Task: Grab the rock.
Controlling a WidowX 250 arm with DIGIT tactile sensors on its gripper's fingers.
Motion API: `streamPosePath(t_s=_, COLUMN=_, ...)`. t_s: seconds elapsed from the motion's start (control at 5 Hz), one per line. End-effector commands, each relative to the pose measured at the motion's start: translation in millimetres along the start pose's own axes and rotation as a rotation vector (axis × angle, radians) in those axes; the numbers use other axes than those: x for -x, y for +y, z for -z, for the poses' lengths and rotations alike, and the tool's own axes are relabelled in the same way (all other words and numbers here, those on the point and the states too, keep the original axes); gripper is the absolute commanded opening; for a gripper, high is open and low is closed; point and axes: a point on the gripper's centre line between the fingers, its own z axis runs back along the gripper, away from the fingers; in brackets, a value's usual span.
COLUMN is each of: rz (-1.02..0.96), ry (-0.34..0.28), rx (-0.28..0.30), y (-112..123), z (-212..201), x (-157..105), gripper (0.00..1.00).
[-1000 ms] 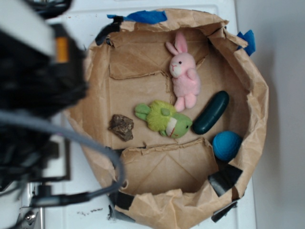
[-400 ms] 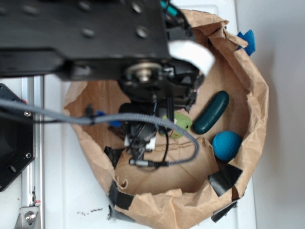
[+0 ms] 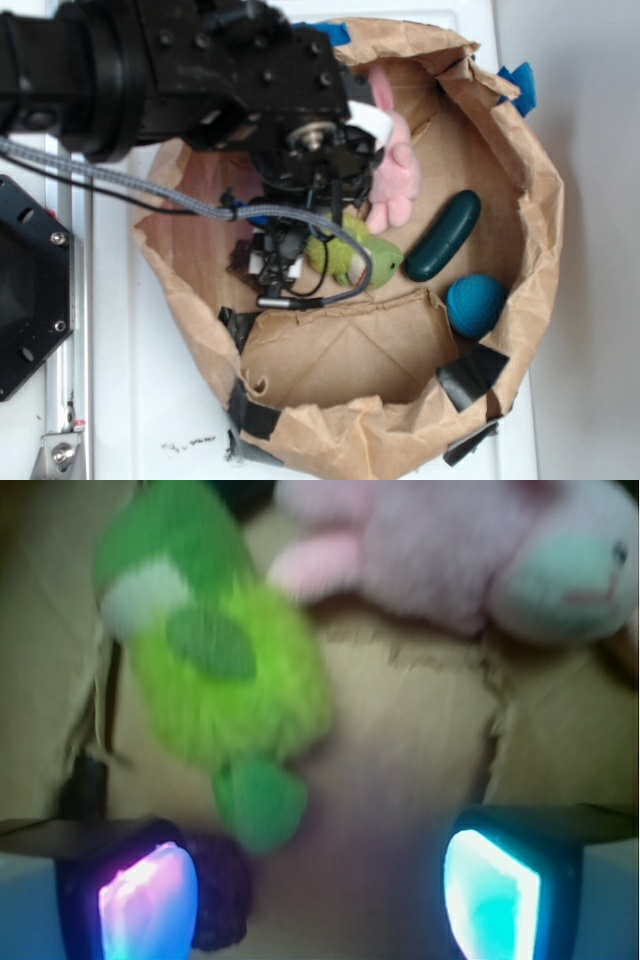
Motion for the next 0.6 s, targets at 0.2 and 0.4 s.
streamPosePath(t_s=0.2, rz=-0.002, ry=0.033, rx=0.064, y=12.8, z=13.4, x=11.9, gripper=1.00)
streamPosePath(t_s=0.4, rz=0.017, ry=0.005, rx=0.124, y=6.6, z=9.3, x=11.2, gripper=1.00)
